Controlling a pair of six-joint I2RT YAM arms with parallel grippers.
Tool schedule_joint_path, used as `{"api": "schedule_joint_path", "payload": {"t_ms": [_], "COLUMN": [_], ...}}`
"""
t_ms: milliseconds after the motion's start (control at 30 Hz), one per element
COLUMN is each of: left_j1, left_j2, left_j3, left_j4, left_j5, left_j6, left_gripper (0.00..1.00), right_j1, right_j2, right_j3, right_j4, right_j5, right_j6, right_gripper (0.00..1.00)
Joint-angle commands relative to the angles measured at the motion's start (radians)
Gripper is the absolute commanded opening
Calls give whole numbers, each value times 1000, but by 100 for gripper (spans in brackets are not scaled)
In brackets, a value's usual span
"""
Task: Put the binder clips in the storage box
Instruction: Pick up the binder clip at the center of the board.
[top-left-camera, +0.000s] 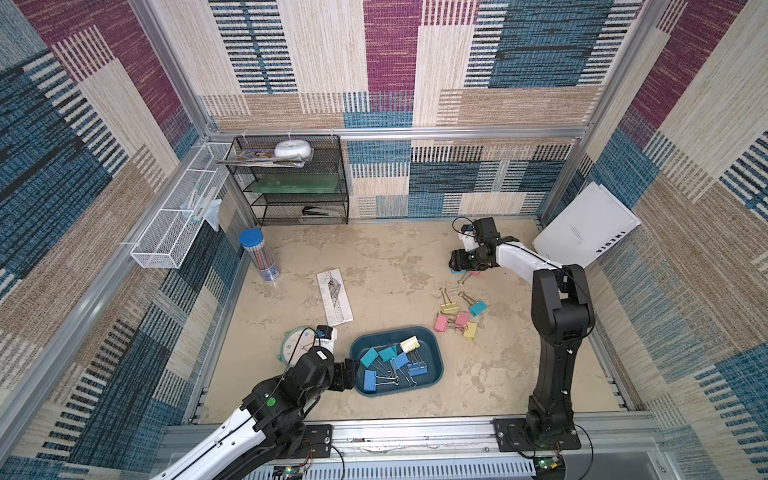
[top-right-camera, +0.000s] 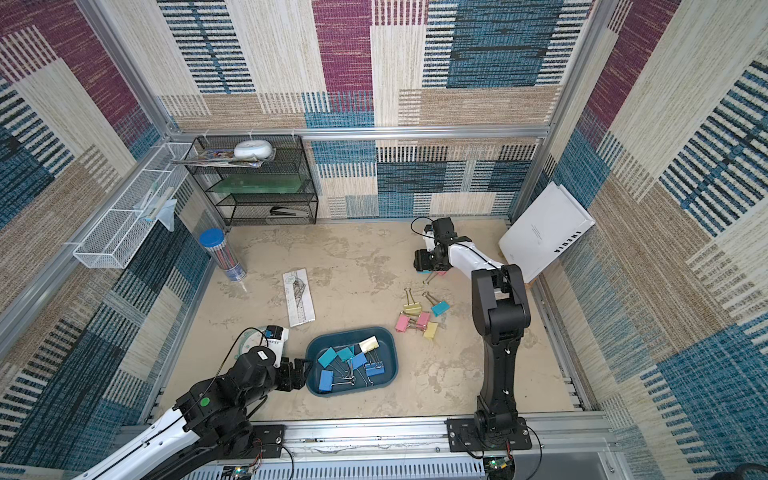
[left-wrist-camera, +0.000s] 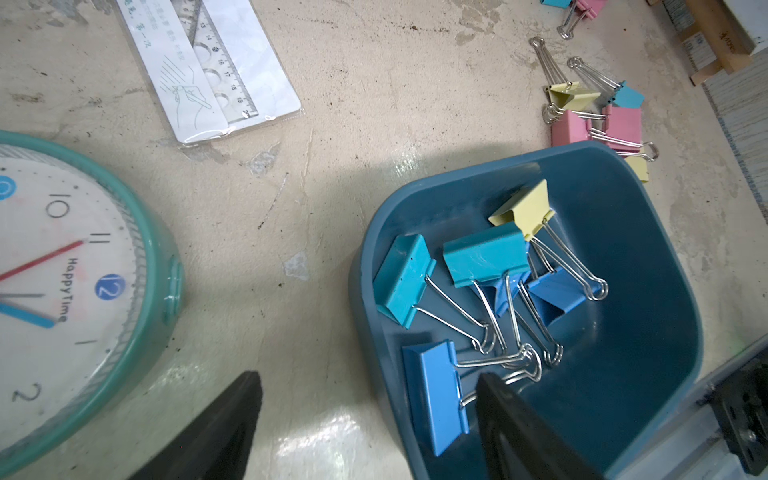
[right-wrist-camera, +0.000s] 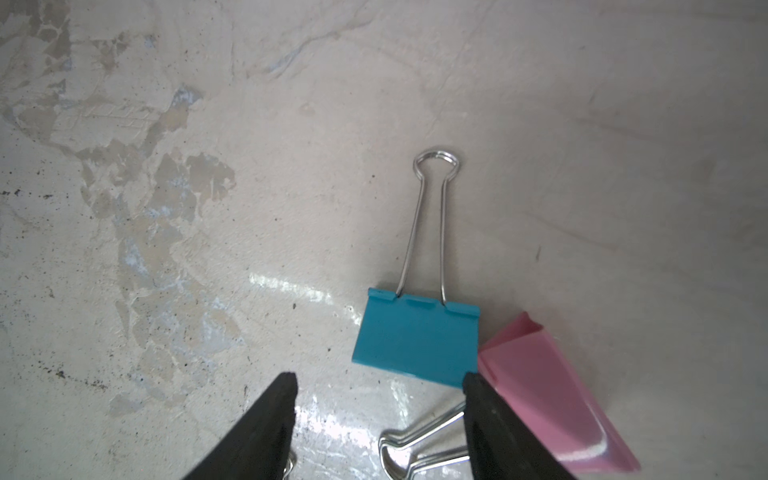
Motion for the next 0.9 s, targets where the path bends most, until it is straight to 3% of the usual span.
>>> {"api": "schedule_joint_path", "payload": {"t_ms": [0, 467, 867], "left_j1": [0, 0, 0], "left_j2": [-3, -3, 0], "left_j3": [4, 3, 2], "left_j4": [-3, -1, -1], "left_j5": [-3, -2, -3], "left_j6": [9, 11, 10], "left_gripper": [85, 85, 85], "right_j1": [0, -10, -15], "right_j2": [8, -24, 51], "right_j3": [-3, -47, 7], "right_j4": [-2, 33, 31], "right_j5": [-9, 46, -12], "right_j6": [18, 18, 3], "right_gripper": [67, 67, 67]}}
